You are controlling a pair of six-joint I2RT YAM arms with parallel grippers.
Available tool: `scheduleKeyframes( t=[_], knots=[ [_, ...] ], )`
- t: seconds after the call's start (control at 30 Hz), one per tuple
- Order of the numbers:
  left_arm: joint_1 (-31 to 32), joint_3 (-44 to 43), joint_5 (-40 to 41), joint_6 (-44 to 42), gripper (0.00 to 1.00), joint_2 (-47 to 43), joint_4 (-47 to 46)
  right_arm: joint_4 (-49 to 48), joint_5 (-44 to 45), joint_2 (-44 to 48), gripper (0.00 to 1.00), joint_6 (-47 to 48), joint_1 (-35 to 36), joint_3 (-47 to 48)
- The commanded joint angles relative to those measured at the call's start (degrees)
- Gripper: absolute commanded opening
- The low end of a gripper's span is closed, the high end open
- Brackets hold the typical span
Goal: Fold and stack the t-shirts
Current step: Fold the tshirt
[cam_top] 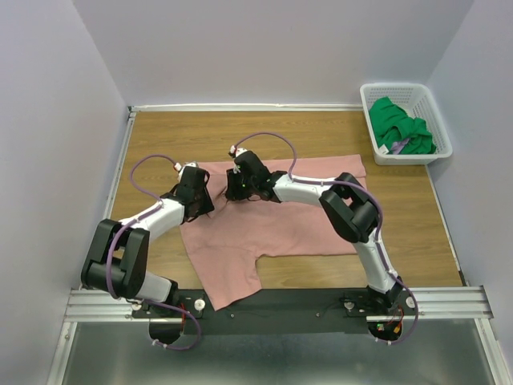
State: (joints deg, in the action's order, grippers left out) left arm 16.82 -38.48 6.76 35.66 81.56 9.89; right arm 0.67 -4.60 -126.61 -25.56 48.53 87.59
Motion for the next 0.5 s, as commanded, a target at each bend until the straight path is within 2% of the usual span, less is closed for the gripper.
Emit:
scheduleKeyframes(
  t=[0.0,0.3,0.47],
  knots=[
    [-0.47,-0.46,-0.7,0.38,0.39,1.06,-1.01,1.53,2.23,2.77,0.32,1.3,0.25,0.3],
    [-0.47,-0.54,-3.07,0.46,0.36,0.97,-1.1,1.62,1.7,3.73,0.32,0.69,0.25,0.12],
    [-0.47,-0.9,-3.51,0.73,0.2,-0.34,-0.4,1.79,2.84,4.61,0.28,1.04,0.25,-0.49]
  ],
)
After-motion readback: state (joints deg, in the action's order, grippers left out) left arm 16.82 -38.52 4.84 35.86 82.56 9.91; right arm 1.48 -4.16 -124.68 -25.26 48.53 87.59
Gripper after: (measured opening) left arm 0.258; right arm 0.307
